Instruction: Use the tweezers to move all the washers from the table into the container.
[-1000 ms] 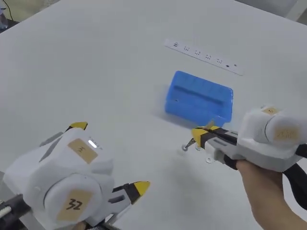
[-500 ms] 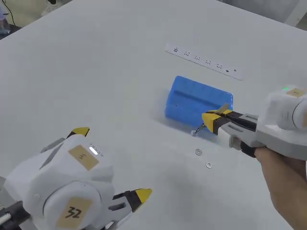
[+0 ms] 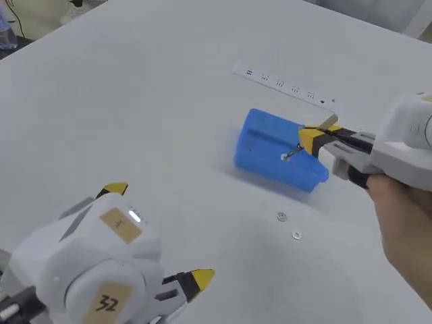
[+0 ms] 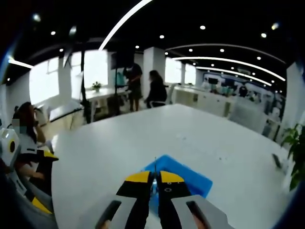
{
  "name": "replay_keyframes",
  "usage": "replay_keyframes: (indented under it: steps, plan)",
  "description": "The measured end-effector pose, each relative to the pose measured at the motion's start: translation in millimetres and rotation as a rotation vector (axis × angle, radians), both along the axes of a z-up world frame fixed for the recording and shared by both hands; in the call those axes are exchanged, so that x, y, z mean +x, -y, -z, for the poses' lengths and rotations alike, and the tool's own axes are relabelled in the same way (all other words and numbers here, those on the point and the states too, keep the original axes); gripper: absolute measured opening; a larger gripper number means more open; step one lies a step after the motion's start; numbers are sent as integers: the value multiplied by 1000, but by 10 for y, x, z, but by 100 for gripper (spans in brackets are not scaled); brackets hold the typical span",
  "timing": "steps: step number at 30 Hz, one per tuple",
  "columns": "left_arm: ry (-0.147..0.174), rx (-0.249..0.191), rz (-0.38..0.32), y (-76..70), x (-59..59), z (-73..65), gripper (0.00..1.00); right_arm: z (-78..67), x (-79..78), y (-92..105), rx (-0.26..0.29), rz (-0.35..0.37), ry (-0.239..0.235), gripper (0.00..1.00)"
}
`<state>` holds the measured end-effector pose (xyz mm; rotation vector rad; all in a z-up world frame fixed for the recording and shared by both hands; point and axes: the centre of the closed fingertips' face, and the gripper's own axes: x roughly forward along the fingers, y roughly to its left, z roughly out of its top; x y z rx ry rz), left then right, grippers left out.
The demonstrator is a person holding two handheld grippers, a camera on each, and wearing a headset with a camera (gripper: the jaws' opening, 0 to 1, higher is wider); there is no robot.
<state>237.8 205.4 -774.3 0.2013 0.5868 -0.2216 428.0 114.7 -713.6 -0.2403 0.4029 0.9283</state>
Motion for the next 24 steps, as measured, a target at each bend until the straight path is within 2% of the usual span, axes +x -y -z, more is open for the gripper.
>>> replay_keyframes:
  steps: [6, 13, 24]
  plan:
    - [-3, 2, 2, 2, -2, 5, 94, 126, 146, -40, -16, 16, -11, 1]
    - [-5, 1, -1, -6, -2, 8, 93, 386, 278, -44, -57, 35, -35, 1]
    - [-8, -1, 0, -7, -3, 16, 93, 598, 432, -111, -94, 41, -38, 2]
